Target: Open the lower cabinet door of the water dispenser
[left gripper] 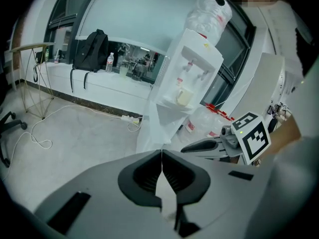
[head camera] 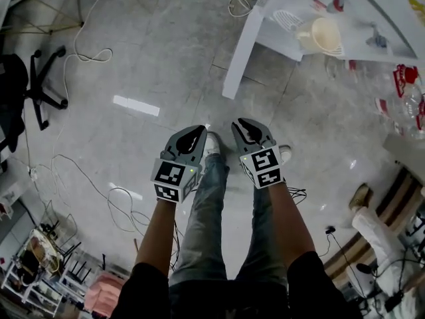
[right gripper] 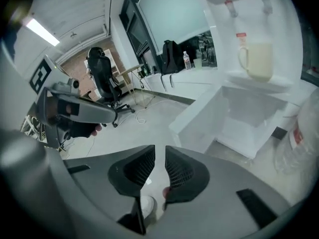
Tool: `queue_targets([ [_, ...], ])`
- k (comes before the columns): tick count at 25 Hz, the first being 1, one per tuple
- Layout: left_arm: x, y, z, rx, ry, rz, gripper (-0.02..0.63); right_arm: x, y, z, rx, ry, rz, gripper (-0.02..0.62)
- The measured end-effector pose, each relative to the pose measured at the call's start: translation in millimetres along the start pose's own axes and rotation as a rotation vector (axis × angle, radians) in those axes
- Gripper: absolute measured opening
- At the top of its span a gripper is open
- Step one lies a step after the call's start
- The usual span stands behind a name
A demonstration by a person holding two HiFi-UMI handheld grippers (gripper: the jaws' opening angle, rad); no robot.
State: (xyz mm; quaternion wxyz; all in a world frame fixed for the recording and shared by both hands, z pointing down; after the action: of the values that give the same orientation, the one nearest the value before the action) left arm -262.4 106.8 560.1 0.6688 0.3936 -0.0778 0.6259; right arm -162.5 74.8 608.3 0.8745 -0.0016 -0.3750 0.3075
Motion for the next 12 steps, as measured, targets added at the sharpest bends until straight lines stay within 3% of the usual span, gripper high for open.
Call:
queue_targets([
  [12, -73.8, -74.2, -54.7, -0.015, -0.114, -0.040, 0.018, -94.9, -18.8, -125.5, 0.119, -0.181, 0.008, 0.015],
])
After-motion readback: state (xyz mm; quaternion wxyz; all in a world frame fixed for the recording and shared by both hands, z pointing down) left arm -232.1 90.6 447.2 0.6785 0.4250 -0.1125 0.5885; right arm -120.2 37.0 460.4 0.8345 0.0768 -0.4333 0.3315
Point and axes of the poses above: the fingertips, and each gripper's own axes: z forward along the fingers, y to its left, x out of its underside, the point moved 2 cm from there along -z, backward along the fingers, and after that the axes turned 6 degrees about -z, right-handed, at the moved point
